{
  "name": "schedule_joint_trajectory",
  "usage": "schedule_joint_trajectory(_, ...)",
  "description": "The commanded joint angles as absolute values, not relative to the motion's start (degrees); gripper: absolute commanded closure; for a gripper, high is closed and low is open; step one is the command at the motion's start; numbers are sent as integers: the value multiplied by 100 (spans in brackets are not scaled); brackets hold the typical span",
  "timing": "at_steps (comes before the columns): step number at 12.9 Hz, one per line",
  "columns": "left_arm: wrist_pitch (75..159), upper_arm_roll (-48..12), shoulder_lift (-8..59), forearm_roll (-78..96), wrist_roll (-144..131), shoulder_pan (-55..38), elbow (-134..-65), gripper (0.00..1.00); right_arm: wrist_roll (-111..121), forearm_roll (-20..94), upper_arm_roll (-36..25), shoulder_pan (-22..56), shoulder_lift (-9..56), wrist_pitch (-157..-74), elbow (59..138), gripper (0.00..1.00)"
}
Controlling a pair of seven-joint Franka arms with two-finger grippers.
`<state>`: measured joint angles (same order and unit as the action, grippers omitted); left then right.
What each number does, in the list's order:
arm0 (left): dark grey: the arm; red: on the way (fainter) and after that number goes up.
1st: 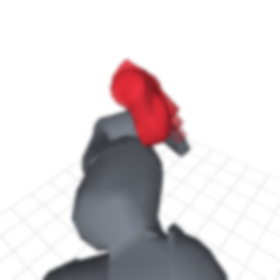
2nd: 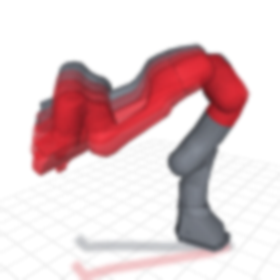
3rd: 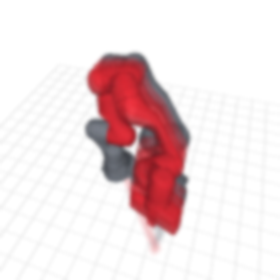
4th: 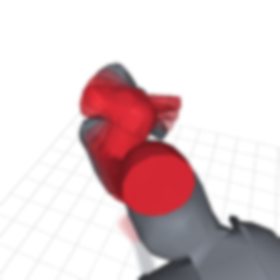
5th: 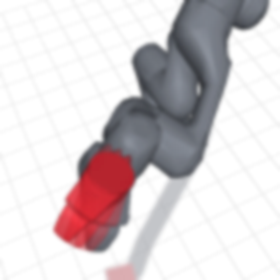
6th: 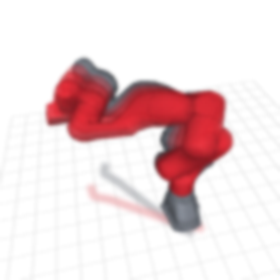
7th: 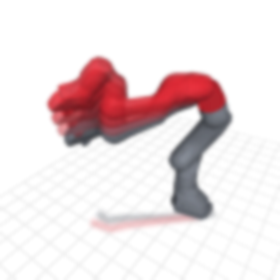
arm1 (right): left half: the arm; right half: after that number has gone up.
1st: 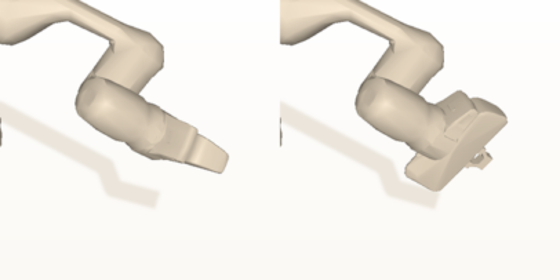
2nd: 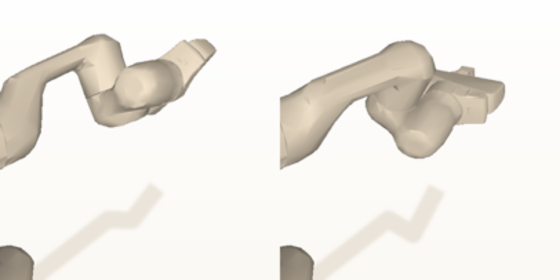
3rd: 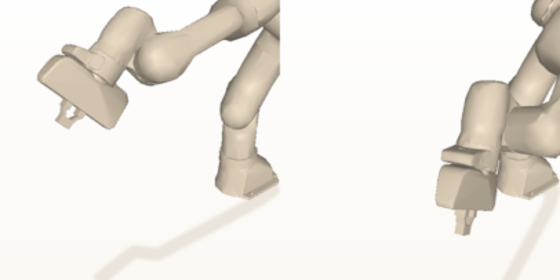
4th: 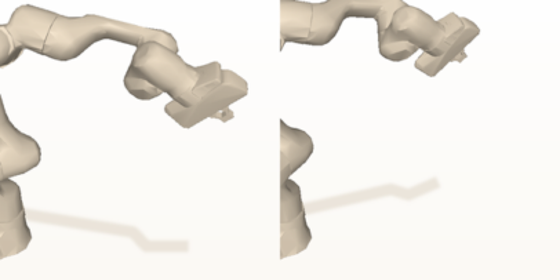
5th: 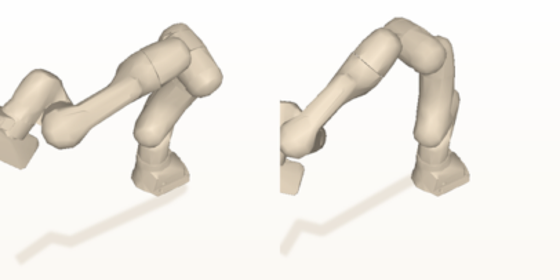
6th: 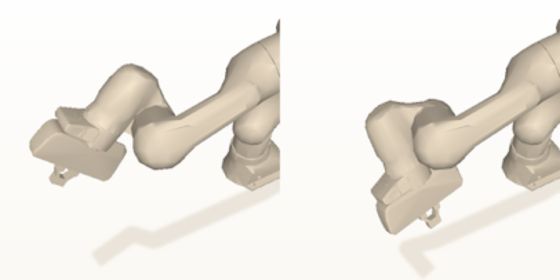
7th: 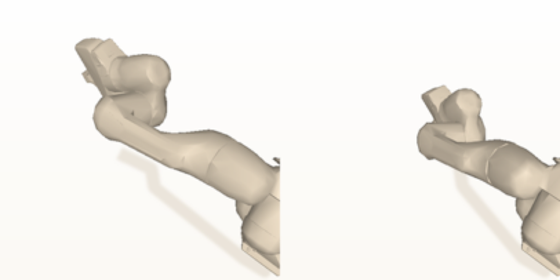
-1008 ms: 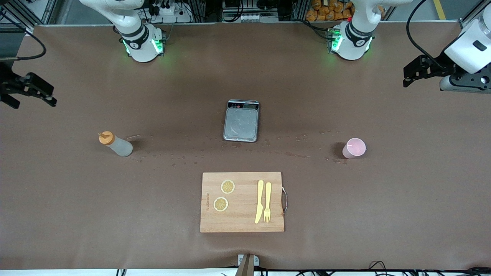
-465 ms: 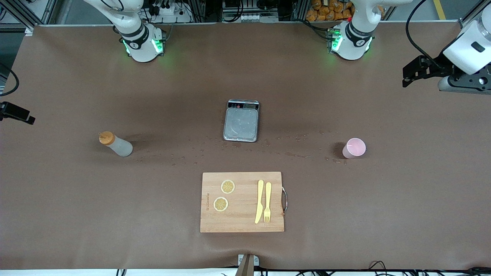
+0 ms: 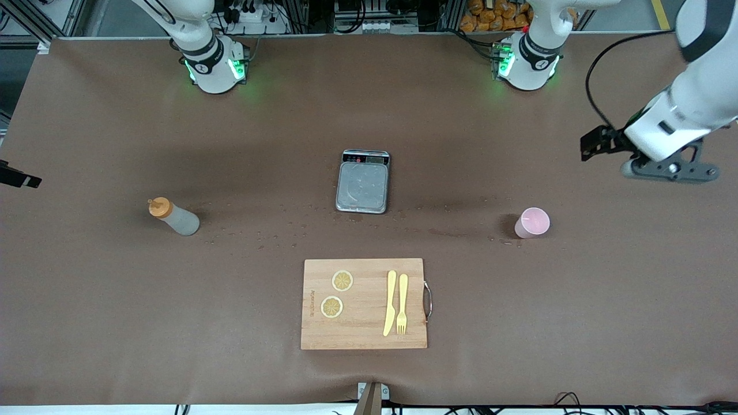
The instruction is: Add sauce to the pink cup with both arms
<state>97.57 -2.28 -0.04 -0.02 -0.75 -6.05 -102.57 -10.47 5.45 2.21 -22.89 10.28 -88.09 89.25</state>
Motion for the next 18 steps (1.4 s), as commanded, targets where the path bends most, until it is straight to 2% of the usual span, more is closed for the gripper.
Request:
schedule_joint_trajectory(1, 10736, -237, -123, 88, -44, -580, -11229, 0, -1573, 974, 316, -2618, 1361, -8640, 8833, 0)
schedule_joint_trajectory(3, 11493, -229, 156, 70, 105, -563, -11609, 0, -1704, 1124, 316, -2637, 1581, -8605, 8850, 0)
schedule_joint_trajectory(5, 11820, -220, 648, 0, 123, -563, -11628, 0, -2142, 1711, 316, -2820, 2028, -8412, 8842, 0)
schedule_joint_trajectory(9, 12601, -220, 1545, -44, 376, -378, -11628, 0, -2742, 1916, 308, -2935, 2548, -8402, 8859, 0)
schedule_joint_trajectory(17, 13113, -229, 2328, -44, 712, -281, -11505, 0, -3706, 3109, 316, -3129, 3646, -8402, 8833, 0)
schedule_joint_trajectory(18, 13113, -229, 2346, -44, 703, -307, -11505, 15, -3970, 3259, 308, -3155, 3787, -8411, 8824, 0)
